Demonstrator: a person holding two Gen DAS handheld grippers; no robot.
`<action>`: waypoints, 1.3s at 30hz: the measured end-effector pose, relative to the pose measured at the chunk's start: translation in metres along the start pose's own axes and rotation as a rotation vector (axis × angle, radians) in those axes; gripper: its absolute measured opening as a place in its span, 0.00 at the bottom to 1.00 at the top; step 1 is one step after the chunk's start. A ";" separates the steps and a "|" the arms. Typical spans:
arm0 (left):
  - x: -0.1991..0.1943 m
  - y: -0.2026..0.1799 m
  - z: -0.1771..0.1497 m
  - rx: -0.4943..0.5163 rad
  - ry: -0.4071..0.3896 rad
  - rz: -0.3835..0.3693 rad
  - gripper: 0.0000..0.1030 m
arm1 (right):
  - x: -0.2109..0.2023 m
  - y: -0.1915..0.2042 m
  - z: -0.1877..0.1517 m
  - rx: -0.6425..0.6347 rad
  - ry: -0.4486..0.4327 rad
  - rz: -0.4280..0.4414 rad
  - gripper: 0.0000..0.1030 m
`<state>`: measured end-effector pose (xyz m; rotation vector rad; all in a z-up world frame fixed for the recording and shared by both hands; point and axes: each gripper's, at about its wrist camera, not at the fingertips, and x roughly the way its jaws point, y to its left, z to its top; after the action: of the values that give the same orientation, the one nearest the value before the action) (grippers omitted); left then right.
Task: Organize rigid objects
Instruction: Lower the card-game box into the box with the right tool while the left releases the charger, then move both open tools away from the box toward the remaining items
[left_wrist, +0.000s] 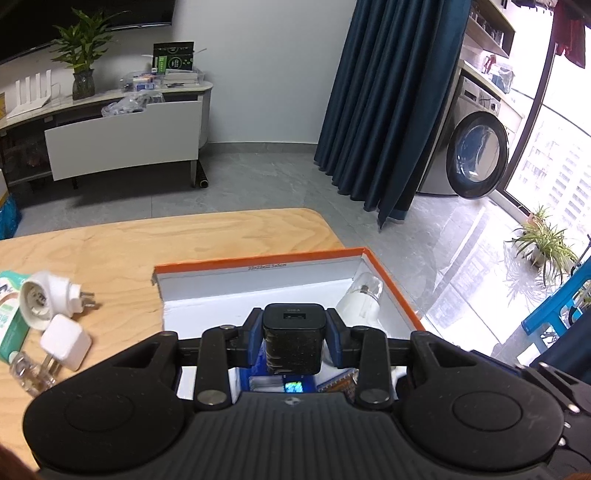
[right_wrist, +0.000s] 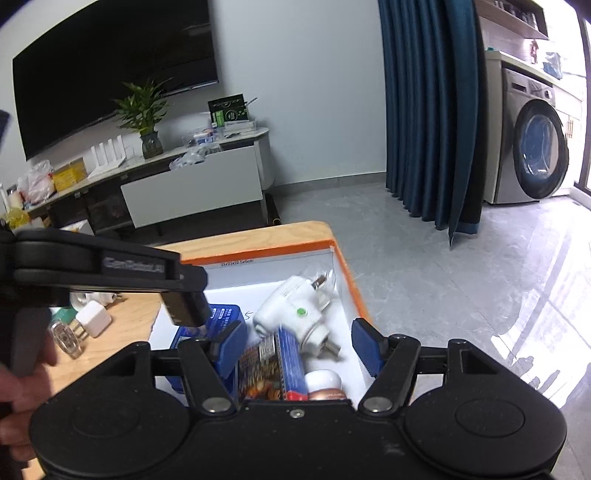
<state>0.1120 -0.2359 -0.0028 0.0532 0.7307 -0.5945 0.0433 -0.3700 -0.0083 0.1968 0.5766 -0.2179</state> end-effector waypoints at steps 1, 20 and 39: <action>0.003 -0.002 0.001 0.006 0.000 -0.001 0.35 | -0.002 -0.002 0.000 0.008 0.001 0.003 0.76; -0.020 0.000 0.008 0.042 -0.018 0.077 0.75 | -0.027 0.010 0.003 0.015 -0.022 0.034 0.79; -0.079 0.092 -0.022 -0.134 0.024 0.234 0.82 | -0.027 0.093 0.000 -0.092 0.044 0.153 0.80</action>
<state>0.1004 -0.1146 0.0175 0.0213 0.7731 -0.3216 0.0450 -0.2766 0.0183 0.1560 0.6113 -0.0389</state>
